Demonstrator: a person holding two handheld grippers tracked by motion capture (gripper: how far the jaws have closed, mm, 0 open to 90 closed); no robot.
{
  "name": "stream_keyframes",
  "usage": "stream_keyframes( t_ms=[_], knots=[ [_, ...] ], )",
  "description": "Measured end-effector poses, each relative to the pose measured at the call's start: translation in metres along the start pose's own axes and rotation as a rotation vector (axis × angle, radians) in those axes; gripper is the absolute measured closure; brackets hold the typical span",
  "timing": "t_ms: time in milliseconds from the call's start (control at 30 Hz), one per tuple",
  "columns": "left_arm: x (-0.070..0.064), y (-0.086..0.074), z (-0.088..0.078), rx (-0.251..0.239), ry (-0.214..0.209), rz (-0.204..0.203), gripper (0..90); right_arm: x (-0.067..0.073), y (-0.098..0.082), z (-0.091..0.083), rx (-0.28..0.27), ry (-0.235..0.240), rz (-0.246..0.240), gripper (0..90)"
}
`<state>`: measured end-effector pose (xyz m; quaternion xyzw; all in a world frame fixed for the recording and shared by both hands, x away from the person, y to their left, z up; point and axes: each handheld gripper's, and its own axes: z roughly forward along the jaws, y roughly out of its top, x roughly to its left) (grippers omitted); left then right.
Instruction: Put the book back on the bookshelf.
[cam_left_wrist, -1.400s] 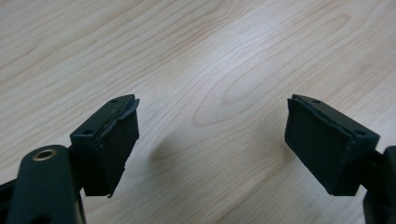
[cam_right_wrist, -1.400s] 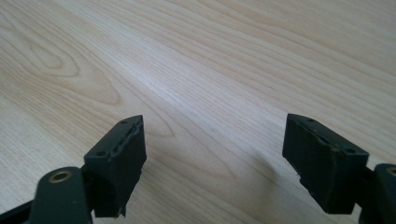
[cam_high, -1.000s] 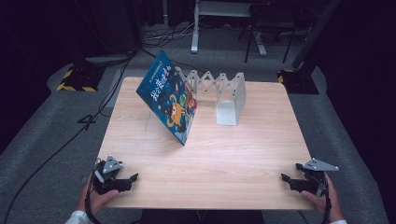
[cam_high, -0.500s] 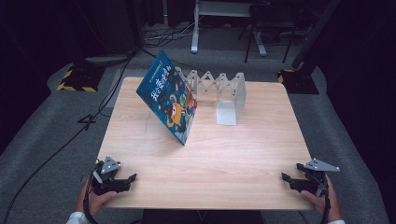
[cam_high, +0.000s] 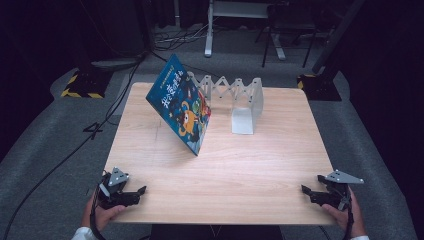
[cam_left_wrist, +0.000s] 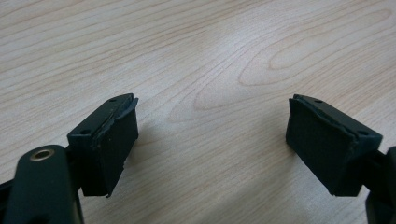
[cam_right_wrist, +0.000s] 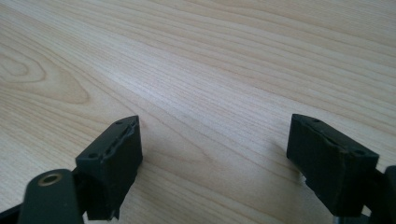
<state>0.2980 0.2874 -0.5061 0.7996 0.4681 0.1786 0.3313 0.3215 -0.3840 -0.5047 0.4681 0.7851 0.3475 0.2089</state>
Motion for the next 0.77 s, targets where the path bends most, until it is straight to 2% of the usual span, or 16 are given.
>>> stream_keyframes(
  t_ms=[767],
  knots=[
    [0.0001,0.0004,0.0004,-0.001,0.004,0.005,17.3,0.0,0.0,0.0,0.0,0.0,0.0,18.5]
  ],
)
